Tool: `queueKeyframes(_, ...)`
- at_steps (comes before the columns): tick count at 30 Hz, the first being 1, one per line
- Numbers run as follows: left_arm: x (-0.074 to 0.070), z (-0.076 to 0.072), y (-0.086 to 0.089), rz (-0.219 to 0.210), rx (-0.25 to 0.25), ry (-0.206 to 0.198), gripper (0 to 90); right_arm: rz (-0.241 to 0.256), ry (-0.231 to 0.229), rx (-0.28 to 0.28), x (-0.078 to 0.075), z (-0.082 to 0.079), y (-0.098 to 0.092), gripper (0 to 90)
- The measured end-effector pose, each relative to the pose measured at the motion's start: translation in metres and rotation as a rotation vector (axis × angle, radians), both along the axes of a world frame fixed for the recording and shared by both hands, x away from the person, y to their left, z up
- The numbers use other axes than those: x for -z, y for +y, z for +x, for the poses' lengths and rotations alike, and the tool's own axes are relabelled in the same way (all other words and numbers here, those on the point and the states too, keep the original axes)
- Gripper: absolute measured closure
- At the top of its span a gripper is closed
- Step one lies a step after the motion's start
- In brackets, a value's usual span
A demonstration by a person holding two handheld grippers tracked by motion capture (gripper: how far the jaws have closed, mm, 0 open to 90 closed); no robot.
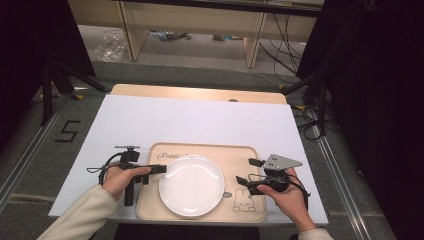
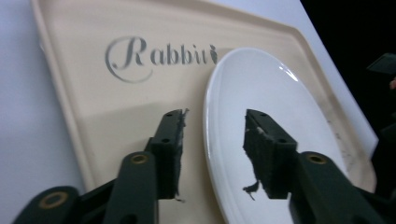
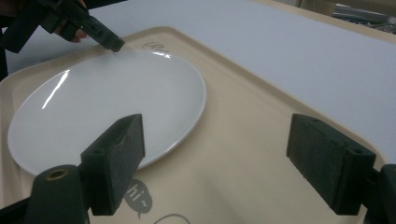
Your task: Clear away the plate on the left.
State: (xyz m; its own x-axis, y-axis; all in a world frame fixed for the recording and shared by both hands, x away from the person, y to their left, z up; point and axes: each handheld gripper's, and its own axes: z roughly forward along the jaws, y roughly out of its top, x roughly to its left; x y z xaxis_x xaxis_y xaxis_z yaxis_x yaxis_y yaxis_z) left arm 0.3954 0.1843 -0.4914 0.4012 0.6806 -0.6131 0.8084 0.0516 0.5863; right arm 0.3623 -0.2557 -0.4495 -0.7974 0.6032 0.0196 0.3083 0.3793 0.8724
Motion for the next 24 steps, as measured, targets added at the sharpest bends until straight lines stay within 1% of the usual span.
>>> queueKeyframes(1,-0.001,-0.001,0.000,0.018,-0.002,-0.023,53.1,0.002,0.000,-0.001,0.000,0.000,0.000,20.3)
queueKeyframes(2,-0.004,-0.002,0.000,0.036,0.008,-0.075,48.9,0.017,-0.005,-0.007,0.001,0.000,0.001,20.2)
queueKeyframes(3,-0.004,-0.002,0.000,0.036,0.008,-0.075,47.4,0.017,-0.005,-0.007,0.001,0.000,0.001,20.2)
queueKeyframes(4,-0.008,-0.003,0.001,0.074,0.014,-0.163,45.5,0.016,-0.006,-0.008,0.001,0.000,0.001,20.3)
queueKeyframes(5,-0.008,-0.003,0.001,0.074,0.014,-0.163,43.7,0.016,-0.006,-0.008,0.001,0.000,0.001,20.3)
queueKeyframes(6,-0.011,-0.003,0.001,0.085,0.008,-0.211,43.7,0.001,-0.001,-0.002,0.000,0.000,0.000,20.3)
queueKeyframes(7,-0.013,-0.003,0.001,0.090,0.011,-0.240,40.5,0.017,-0.005,-0.007,0.001,0.000,0.001,20.3)
queueKeyframes(9,-0.018,-0.004,0.001,0.103,0.006,-0.306,36.4,0.017,-0.005,-0.008,0.001,0.000,0.001,20.2)
queueKeyframes(10,-0.022,-0.005,0.000,0.115,-0.002,-0.360,31.3,0.000,-0.001,-0.001,0.000,0.000,0.000,20.3)
queueKeyframes(11,-0.022,-0.005,0.000,0.115,-0.002,-0.360,29.6,0.000,-0.001,-0.001,0.000,0.000,0.000,20.3)
queueKeyframes(12,-0.024,-0.005,-0.001,0.129,-0.003,-0.397,29.6,-0.001,-0.001,-0.001,0.000,0.000,0.000,20.3)
queueKeyframes(13,-0.025,-0.006,-0.002,0.129,-0.010,-0.415,27.9,0.001,-0.001,-0.002,0.000,0.000,0.000,20.2)
queueKeyframes(14,-0.027,-0.007,-0.003,0.145,-0.004,-0.445,24.9,0.014,-0.004,-0.007,0.001,0.000,0.000,20.2)
queueKeyframes(15,-0.027,-0.007,-0.003,0.145,-0.004,-0.445,23.8,0.014,-0.004,-0.007,0.001,0.000,0.000,20.2)
queueKeyframes(16,-0.027,-0.007,-0.004,0.139,-0.015,-0.444,23.8,0.001,-0.002,-0.003,0.000,0.000,0.000,20.3)
queueKeyframes(17,-0.028,-0.008,-0.004,0.138,-0.020,-0.456,23.3,0.000,-0.002,-0.002,0.000,0.000,0.000,20.3)
queueKeyframes(18,-0.029,-0.008,-0.003,0.153,-0.014,-0.480,22.9,0.002,0.000,-0.003,0.000,0.000,0.000,20.2)
queueKeyframes(19,-0.029,-0.008,-0.003,0.153,-0.014,-0.480,22.7,0.002,0.000,-0.003,0.000,0.000,0.000,20.2)
queueKeyframes(20,-0.030,-0.008,-0.003,0.157,-0.012,-0.490,22.7,0.018,-0.004,-0.005,0.001,0.000,0.000,20.3)
queueKeyframes(21,-0.031,-0.008,-0.003,0.165,-0.010,-0.501,21.8,0.019,-0.004,-0.008,0.001,0.000,0.001,20.2)
queueKeyframes(22,-0.032,-0.009,-0.003,0.166,-0.022,-0.502,21.8,0.001,-0.001,-0.003,0.000,0.000,0.000,20.2)
queueKeyframes(23,-0.032,-0.009,-0.003,0.166,-0.022,-0.502,21.5,0.001,-0.001,-0.003,0.000,0.000,0.000,20.2)
queueKeyframes(24,-0.033,-0.009,-0.003,0.174,-0.010,-0.516,21.4,0.001,0.001,-0.004,0.000,0.000,0.000,20.2)
